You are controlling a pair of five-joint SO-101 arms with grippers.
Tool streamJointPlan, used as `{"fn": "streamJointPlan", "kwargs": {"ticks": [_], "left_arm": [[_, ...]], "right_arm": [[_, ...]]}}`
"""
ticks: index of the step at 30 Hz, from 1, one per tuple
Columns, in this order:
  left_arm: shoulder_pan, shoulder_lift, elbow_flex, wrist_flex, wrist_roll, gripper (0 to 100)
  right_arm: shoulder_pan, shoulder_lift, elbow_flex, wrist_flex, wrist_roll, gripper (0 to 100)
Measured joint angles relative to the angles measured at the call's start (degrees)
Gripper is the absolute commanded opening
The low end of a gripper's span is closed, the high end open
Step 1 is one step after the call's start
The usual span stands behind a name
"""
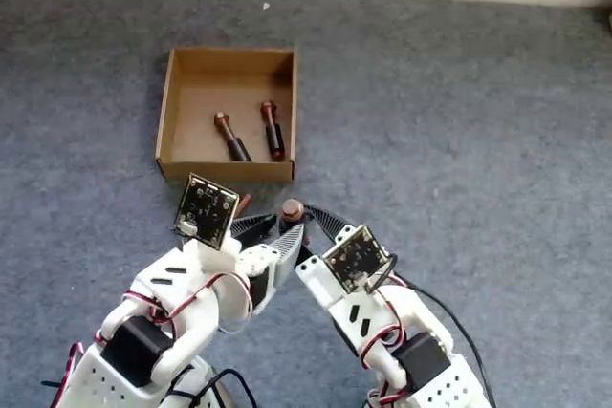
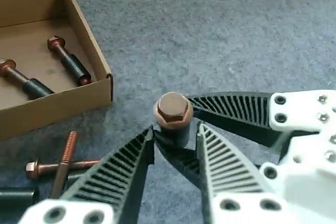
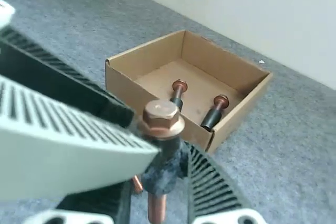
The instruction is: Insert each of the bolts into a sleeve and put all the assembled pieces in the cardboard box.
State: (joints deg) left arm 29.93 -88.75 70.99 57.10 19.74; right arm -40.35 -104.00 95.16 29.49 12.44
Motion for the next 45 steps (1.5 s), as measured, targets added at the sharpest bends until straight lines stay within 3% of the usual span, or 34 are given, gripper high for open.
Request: {"fn": "streamJointPlan", "kwargs": {"ticks": [3, 9, 16, 21, 27, 36, 43, 45], "left_arm": [[-5.3, -0.2, 0.0, 0.8, -1.3, 16], [-19.2, -0.4, 0.3, 6.8, -11.1, 16], [-36.6, -0.5, 6.1, 9.6, -11.9, 16], [-45.2, -0.4, 12.3, 9.6, -12.0, 16], [-46.7, -0.3, 15.7, 9.6, -12.4, 16], [-46.7, -0.4, 17.2, 9.2, -12.4, 16], [-48.4, -0.4, 21.4, 1.8, -12.4, 16], [-49.4, -0.3, 21.5, 1.1, -12.4, 16]], "right_arm": [[1.9, 0.1, 0.0, 0.0, 0.0, 0.4], [6.8, 0.1, 0.0, 0.0, -3.2, 0.4], [10.7, 0.1, -0.2, 3.1, -4.5, 0.4], [10.7, 4.7, -4.7, 3.4, -4.5, 0.4], [10.6, 25.8, -20.6, -0.1, -4.5, 0.4], [6.6, 69.5, -45.8, -15.7, -4.5, 0.4], [6.1, 95.6, -58.0, -28.1, -4.5, 0.5], [6.1, 100.8, -60.8, -29.5, -4.5, 5.3]]}}
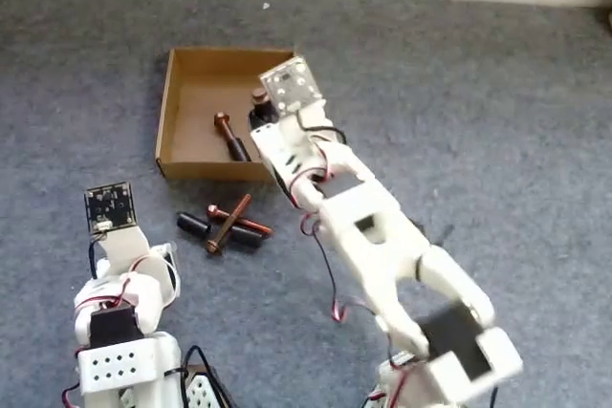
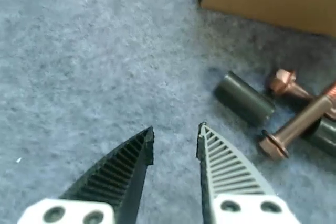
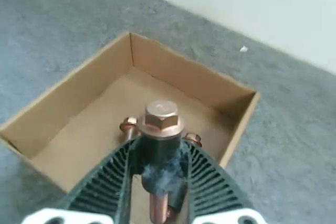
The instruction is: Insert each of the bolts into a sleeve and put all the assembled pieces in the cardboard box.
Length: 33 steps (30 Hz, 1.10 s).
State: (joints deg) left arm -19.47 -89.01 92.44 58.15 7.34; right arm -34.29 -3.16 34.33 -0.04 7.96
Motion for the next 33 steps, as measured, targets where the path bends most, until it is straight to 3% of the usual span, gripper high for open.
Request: {"fn": "streamJointPlan", "kwargs": {"ticks": [3, 8, 15, 22, 28, 33], "left_arm": [[-0.4, 0.0, 0.0, -0.4, 0.0, 16], [-0.4, 0.0, 0.0, -0.4, 0.0, 16], [-0.4, 0.0, 0.0, -0.4, 0.0, 16], [-1.1, 0.0, 0.0, -0.4, 0.0, 16], [-7.5, 0.0, 0.0, -0.5, 0.0, 16], [-8.2, 0.0, 0.0, -0.5, 0.0, 16]], "right_arm": [[0.0, 6.0, -3.3, -0.4, 0.0, 16.1], [0.0, 6.9, -7.3, 4.2, 0.0, 16.3], [-1.8, -7.4, -8.2, 28.7, 0.0, 16.3], [-9.0, -17.7, -4.7, 50.9, 1.0, 16.6], [-17.0, -15.6, -0.4, 53.0, 9.4, 16.6], [-19.1, -7.2, -0.4, 53.0, 13.3, 16.6]]}}
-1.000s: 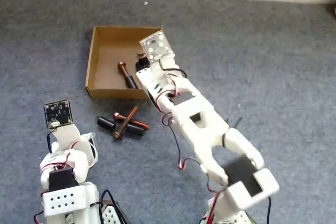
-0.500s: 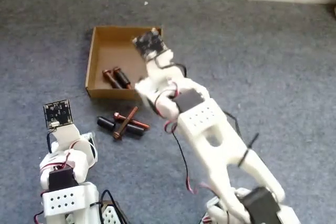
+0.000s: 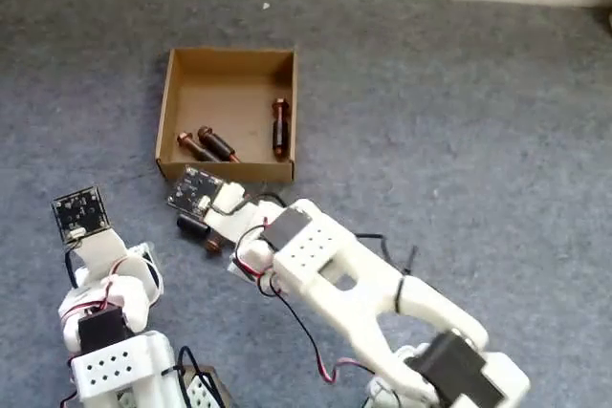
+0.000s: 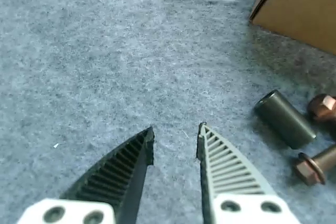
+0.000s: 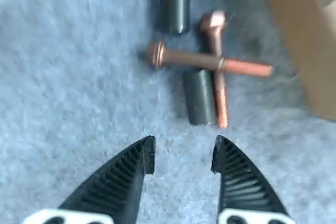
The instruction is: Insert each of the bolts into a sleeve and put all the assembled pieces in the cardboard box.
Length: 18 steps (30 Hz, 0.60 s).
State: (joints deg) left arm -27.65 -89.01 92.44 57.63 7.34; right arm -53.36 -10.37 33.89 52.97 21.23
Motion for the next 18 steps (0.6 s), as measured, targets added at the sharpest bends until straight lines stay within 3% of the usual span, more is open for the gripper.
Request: {"fn": "streamJointPlan", "kwargs": {"ticks": [9, 18], "left_arm": [[0.0, 0.0, 0.0, 0.0, 0.0, 16], [0.0, 0.0, 0.0, -0.1, 0.0, 16]], "right_arm": [[0.1, 15.3, -8.6, 0.0, 0.3, 16.3], [-0.1, 18.8, -12.0, 0.0, 0.3, 16.3]]}}
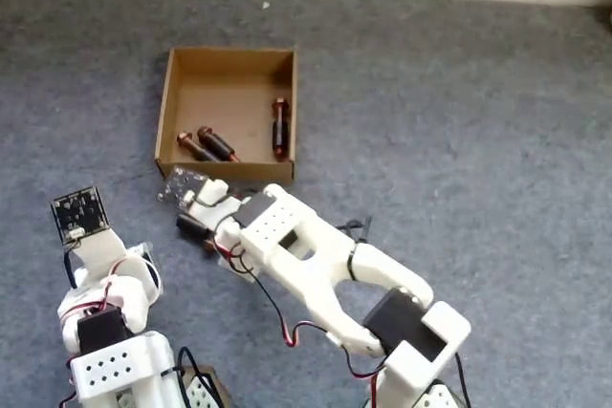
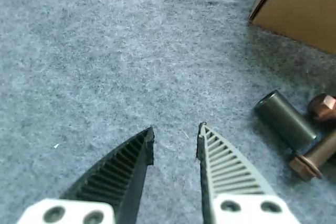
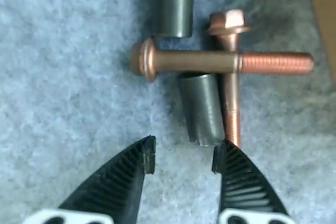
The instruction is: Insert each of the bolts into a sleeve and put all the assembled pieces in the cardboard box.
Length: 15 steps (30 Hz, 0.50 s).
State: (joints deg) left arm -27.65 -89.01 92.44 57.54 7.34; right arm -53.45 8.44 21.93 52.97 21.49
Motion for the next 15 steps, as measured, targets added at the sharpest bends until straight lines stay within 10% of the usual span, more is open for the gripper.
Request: {"fn": "streamJointPlan", "kwargs": {"ticks": [15], "left_arm": [[0.0, 0.0, 0.0, 0.0, 0.0, 16]], "right_arm": [[-0.2, -6.4, -0.2, -3.9, 4.0, 16.3]]}}
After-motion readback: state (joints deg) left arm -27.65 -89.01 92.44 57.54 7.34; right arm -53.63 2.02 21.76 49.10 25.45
